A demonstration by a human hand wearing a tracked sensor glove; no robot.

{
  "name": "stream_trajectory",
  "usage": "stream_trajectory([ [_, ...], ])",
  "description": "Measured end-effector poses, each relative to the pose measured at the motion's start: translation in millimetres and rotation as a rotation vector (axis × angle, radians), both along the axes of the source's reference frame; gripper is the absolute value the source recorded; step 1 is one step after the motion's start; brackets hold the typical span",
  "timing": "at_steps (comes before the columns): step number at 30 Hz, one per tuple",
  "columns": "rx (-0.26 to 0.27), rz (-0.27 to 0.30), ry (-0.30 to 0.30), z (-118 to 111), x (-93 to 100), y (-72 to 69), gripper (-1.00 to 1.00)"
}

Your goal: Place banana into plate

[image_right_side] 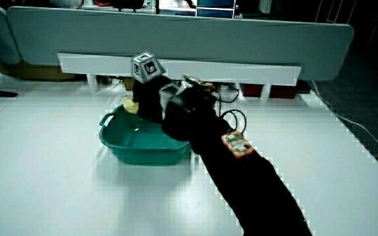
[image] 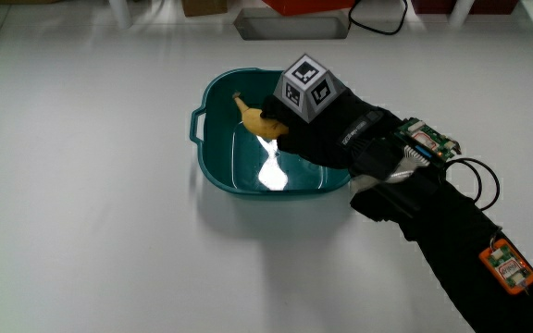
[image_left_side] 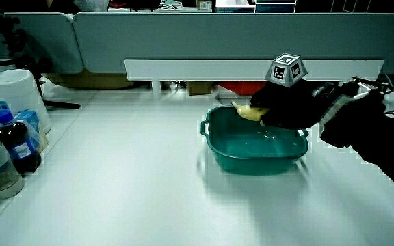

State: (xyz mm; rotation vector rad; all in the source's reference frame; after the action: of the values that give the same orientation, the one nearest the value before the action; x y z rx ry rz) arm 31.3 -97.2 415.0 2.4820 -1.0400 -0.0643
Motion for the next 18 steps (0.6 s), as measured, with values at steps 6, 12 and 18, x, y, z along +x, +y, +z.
stream_trajectory([
  [6,-0.043,0.044,0.034,23,8.1,-9.1,0.00],
  [12,-0.077,0.077,0.077,56,4.2,-11.7,0.00],
  [18,-0.110,0.083,0.114,85,-8.0,-12.6,0.00],
])
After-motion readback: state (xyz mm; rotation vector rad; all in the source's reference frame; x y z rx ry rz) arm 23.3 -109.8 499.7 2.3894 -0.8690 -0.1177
